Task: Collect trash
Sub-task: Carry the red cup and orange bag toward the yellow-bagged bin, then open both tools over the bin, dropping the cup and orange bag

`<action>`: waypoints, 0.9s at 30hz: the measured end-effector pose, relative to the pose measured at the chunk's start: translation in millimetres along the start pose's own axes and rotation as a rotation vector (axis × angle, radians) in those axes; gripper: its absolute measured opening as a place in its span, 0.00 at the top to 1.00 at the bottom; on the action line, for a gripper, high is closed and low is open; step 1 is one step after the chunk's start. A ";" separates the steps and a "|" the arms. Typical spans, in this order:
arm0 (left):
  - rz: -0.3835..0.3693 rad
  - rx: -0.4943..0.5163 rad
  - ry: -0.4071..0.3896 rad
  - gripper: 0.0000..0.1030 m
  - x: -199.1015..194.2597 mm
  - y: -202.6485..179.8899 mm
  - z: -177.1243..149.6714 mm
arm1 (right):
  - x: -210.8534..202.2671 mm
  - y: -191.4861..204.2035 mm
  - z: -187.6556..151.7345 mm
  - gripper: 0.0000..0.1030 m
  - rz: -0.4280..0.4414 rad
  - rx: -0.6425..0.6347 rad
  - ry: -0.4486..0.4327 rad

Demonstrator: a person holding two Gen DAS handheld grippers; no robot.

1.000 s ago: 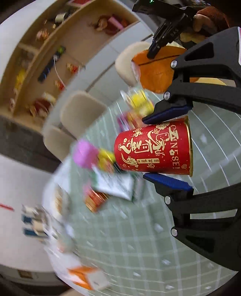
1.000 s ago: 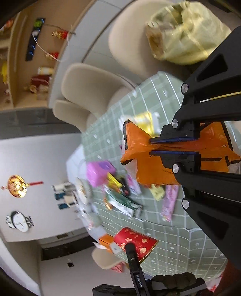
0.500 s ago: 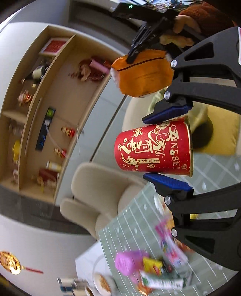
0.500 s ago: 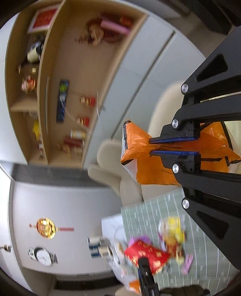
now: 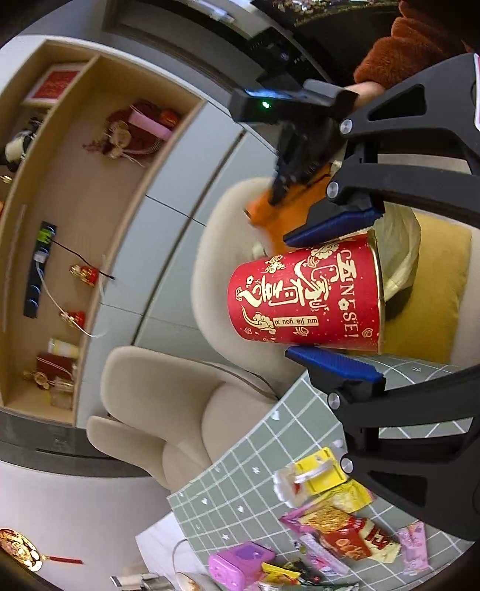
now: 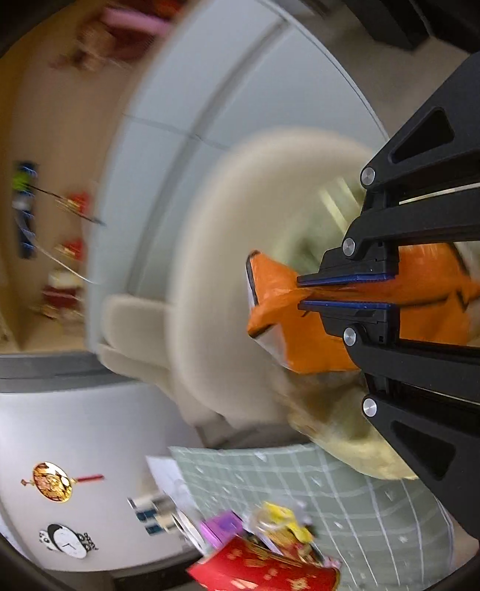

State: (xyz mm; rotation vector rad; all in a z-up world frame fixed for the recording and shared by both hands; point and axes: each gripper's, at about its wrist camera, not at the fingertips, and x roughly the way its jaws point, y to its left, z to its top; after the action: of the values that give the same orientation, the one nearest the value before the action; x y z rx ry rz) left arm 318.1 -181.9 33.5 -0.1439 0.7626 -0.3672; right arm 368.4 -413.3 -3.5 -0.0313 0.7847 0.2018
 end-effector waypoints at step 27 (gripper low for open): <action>-0.117 0.134 0.286 0.49 153.4 -95.3 -7.8 | -74.4 -96.4 -35.1 0.36 0.041 0.216 -0.147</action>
State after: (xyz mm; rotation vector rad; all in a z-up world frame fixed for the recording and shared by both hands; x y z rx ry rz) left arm 388.4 -327.7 -46.8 -0.0089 1.0109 -0.5565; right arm 311.1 -524.0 19.6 0.2019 0.6573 0.1556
